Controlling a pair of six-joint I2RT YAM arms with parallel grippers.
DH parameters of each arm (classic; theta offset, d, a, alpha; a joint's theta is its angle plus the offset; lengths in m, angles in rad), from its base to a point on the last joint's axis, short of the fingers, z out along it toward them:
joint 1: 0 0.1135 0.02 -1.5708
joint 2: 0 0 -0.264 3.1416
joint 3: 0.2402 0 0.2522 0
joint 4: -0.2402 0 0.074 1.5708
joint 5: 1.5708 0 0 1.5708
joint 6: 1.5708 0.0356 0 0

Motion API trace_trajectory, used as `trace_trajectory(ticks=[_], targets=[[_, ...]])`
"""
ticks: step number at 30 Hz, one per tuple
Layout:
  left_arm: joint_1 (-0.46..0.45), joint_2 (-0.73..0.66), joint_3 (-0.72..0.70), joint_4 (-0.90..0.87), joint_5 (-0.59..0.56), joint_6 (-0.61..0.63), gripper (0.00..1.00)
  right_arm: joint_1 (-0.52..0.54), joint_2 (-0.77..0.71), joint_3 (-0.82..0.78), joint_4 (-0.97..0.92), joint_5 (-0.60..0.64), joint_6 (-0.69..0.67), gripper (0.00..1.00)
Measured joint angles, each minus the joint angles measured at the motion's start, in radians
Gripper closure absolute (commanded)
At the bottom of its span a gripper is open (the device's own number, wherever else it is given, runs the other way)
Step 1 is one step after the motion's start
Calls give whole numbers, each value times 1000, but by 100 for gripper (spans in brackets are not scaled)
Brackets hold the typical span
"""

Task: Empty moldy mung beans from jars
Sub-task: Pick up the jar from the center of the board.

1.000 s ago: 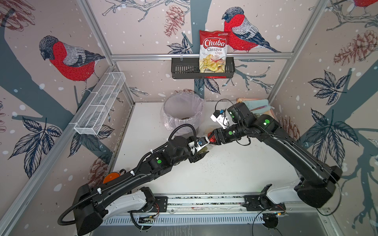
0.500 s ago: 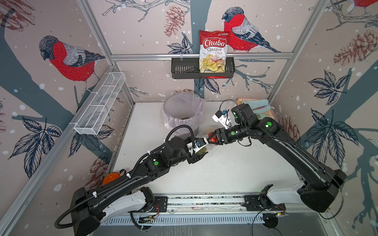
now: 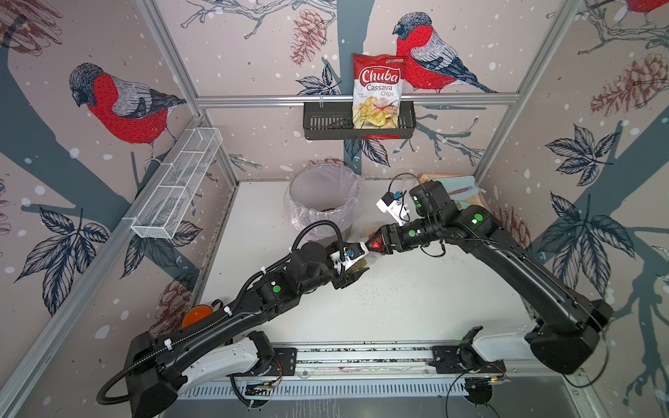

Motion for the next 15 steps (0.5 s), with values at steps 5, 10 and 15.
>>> trace_trajectory(ticks=[5,10,15], targets=[[0,1,-4,13,6,-1,42,6,2,10,-5,12,1,24],[0,4,-4,23,7,-2,42,10,6,26,-23,26,2,22],[0,3,-6,28,7,-2,42,18,6,46,-38,50,2,23]])
